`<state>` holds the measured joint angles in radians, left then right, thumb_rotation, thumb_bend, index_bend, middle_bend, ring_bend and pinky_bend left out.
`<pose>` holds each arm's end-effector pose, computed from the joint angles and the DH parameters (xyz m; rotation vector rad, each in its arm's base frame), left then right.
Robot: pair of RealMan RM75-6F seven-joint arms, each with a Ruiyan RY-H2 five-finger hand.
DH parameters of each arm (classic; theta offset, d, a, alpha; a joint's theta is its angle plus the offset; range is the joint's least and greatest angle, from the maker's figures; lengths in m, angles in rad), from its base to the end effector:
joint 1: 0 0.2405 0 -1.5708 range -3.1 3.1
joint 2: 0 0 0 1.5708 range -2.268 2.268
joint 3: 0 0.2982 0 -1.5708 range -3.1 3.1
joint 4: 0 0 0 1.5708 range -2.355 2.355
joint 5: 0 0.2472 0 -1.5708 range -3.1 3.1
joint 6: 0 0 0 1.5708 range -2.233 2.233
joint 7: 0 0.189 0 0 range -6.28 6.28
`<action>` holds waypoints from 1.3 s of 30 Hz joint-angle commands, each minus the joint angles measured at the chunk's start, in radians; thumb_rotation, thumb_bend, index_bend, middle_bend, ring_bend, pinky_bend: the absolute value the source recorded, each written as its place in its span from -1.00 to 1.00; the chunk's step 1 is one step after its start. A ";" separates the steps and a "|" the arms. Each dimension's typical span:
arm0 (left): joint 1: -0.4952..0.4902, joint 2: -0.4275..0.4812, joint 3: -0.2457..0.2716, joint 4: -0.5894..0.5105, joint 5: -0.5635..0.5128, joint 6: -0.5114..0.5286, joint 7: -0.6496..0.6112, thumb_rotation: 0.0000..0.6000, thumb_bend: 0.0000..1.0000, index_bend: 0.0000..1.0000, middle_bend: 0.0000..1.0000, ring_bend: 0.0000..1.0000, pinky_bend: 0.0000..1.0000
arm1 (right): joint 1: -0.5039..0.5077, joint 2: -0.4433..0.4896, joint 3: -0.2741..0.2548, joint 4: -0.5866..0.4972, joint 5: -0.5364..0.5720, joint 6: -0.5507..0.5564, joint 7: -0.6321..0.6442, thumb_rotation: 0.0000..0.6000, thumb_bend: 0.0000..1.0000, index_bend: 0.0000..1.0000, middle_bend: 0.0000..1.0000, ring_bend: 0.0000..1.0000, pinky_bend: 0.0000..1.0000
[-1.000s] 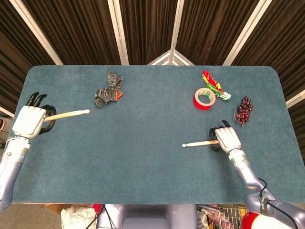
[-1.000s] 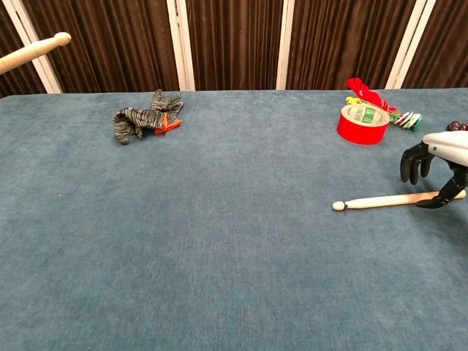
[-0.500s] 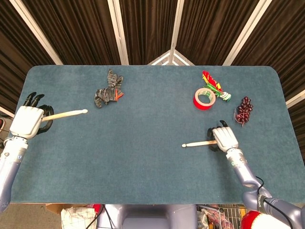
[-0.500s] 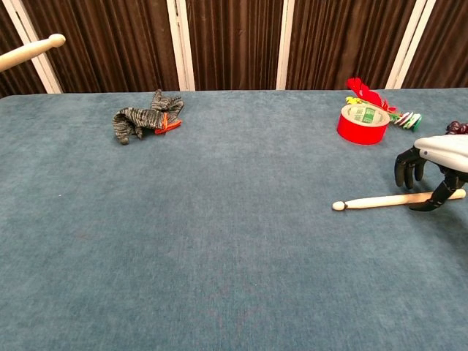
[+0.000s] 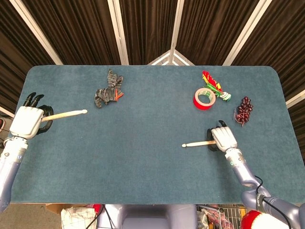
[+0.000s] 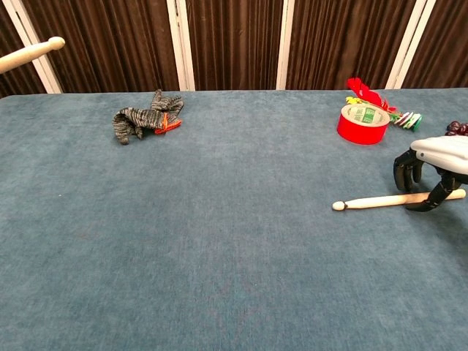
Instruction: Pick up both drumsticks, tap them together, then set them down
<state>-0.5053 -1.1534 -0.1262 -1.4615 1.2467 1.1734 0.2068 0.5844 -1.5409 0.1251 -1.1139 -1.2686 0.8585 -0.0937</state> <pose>-0.3148 0.4064 0.1336 -1.5693 -0.6805 -0.7519 -0.3278 -0.4262 -0.0388 1.7681 -0.9793 0.6709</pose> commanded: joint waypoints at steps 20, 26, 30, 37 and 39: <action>0.011 -0.008 -0.011 0.017 0.003 0.000 0.002 1.00 0.09 0.18 0.12 -0.77 -0.88 | 0.011 -0.009 0.002 0.004 0.007 0.003 -0.013 1.00 -0.35 0.13 0.08 -0.12 -0.81; 0.013 -0.008 -0.014 0.016 0.005 0.001 0.003 1.00 0.09 0.18 0.12 -0.77 -0.88 | 0.012 -0.010 0.002 0.004 0.013 0.001 -0.018 1.00 -0.33 0.14 0.08 -0.11 -0.81; 0.015 -0.008 -0.015 0.017 0.004 0.002 0.005 1.00 0.09 0.18 0.12 -0.77 -0.88 | 0.013 -0.011 0.000 0.006 0.014 -0.001 -0.021 1.00 -0.33 0.14 0.08 -0.11 -0.81; 0.019 -0.007 -0.018 0.019 0.002 0.005 0.010 1.00 0.09 0.18 0.12 -0.77 -0.88 | 0.015 -0.017 -0.001 0.009 0.020 -0.006 -0.027 1.00 -0.33 0.14 0.08 -0.10 -0.81; 0.020 -0.007 -0.017 0.020 0.002 0.005 0.011 1.00 0.09 0.18 0.12 -0.77 -0.88 | 0.016 -0.019 -0.002 0.010 0.021 -0.007 -0.030 1.00 -0.33 0.14 0.08 -0.09 -0.81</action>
<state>-0.4852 -1.1607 -0.1438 -1.4414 1.2488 1.1783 0.2174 0.5999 -1.5597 0.1234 -1.1042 -1.2483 0.8519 -0.1230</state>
